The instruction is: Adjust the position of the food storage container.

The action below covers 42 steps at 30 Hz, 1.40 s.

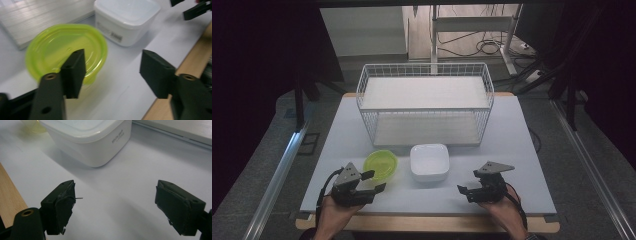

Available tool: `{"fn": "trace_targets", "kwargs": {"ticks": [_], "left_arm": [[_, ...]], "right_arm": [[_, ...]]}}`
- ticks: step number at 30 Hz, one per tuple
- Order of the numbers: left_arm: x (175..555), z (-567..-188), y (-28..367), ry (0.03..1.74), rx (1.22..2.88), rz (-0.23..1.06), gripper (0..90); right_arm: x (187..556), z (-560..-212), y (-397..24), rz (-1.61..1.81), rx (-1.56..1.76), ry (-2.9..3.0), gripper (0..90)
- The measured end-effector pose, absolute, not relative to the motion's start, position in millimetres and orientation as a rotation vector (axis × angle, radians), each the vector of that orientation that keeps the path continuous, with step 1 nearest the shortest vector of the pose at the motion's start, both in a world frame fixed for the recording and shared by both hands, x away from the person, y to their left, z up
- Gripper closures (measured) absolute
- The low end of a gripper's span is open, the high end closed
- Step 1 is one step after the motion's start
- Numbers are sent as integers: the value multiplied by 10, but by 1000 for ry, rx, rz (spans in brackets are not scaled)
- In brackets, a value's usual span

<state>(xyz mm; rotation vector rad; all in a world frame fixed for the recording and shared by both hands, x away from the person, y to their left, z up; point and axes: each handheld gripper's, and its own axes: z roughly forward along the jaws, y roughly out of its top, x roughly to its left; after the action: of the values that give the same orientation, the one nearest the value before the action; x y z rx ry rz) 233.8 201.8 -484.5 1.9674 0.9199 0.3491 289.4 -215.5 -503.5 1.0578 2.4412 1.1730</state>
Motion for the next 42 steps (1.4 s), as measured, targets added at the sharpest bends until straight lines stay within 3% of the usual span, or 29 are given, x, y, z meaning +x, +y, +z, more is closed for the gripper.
{"fn": "trace_targets", "kwargs": {"ticks": [8, 9, 10, 14, 17, 30, 42], "left_arm": [[2481, -4809, 1891, 901, 1978, 302, 598], [2502, -4806, 1875, 897, 1979, 298, 685], [2520, -4804, 1858, 886, 1978, 295, 685], [2619, -4790, 1780, 866, 1987, 313, 856], [2712, -4787, 1721, 880, 1991, 330, 897], [3021, -4880, 1488, 915, 2075, 336, 898], [3020, -4938, 1503, 983, 2145, 377, 899]], "right_arm": [[2866, -5018, -2117, 1175, 1017, 2437, 173], [2863, -5024, -2102, 1176, 1010, 2439, 174], [2863, -5024, -2102, 1176, 1010, 2439, 174], [2861, -5032, -2090, 1163, 996, 2448, 176], [2855, -5024, -2094, 1155, 985, 2445, 177], [2863, -5042, -2096, 1110, 961, 2457, 181], [2860, -5041, -2105, 1093, 959, 2461, 181]]}}
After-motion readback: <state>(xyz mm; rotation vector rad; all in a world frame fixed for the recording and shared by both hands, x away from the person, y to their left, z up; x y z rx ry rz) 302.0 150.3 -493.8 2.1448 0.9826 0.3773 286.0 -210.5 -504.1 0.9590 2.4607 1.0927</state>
